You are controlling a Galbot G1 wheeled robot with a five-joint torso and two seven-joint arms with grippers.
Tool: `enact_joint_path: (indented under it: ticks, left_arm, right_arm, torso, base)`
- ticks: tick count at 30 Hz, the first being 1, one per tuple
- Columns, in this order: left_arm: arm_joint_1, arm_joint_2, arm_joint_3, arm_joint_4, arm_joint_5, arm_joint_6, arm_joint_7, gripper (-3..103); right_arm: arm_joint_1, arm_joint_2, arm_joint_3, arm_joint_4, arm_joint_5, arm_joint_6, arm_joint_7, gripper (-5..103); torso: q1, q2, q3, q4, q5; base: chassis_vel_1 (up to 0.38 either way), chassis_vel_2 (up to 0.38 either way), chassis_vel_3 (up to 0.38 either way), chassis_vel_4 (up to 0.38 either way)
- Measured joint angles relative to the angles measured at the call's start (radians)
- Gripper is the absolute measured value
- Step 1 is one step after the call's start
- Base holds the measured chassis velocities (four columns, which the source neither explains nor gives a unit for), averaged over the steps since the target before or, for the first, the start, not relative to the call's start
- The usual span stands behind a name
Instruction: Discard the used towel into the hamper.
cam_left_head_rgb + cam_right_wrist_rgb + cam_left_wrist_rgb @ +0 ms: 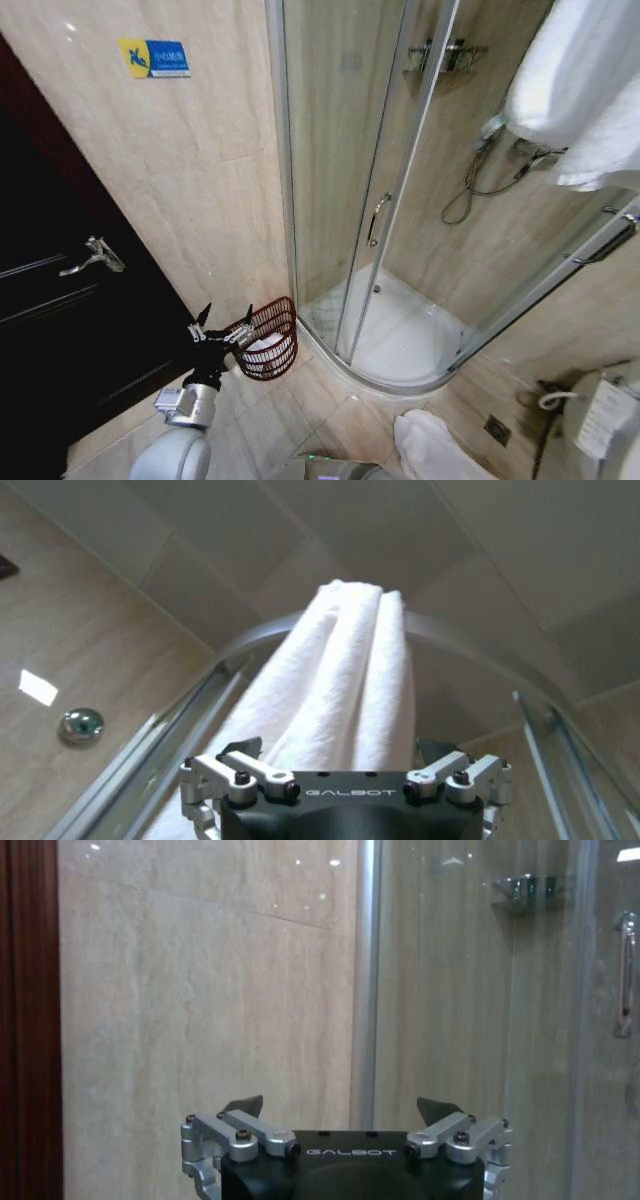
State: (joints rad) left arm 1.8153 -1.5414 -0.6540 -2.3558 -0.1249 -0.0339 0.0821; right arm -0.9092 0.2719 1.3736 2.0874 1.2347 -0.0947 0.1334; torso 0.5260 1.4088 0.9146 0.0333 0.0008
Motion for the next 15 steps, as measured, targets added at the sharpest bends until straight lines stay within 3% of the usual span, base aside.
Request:
enact_joint_path:
  ticks: [10,13,15]
  left_arm:
    - [0.000,0.000,0.000,0.000,0.000,0.000,0.000,100]
    - [0.000,0.000,0.000,0.000,0.000,0.000,0.000,100]
    - [0.000,0.000,0.000,0.000,0.000,0.000,0.000,100]
  right_arm:
    - [0.029,-0.156,0.008,-0.069,0.176,0.006,0.011,100]
    - [0.025,-0.166,0.010,-0.076,0.170,0.007,0.011,100]
    - [0.000,-0.137,0.013,-0.090,0.072,0.009,-0.001,100]
  torso:
    - [0.000,0.000,0.000,0.0004,-0.0014]
    - [0.000,0.000,0.000,0.0004,-0.0019]
    - [0.000,0.000,0.000,0.0003,-0.0017]
  base:
    - [-0.006,-0.002,0.003,0.003]
    - [0.000,0.000,0.000,0.000]
    - [0.000,0.000,0.000,0.000]
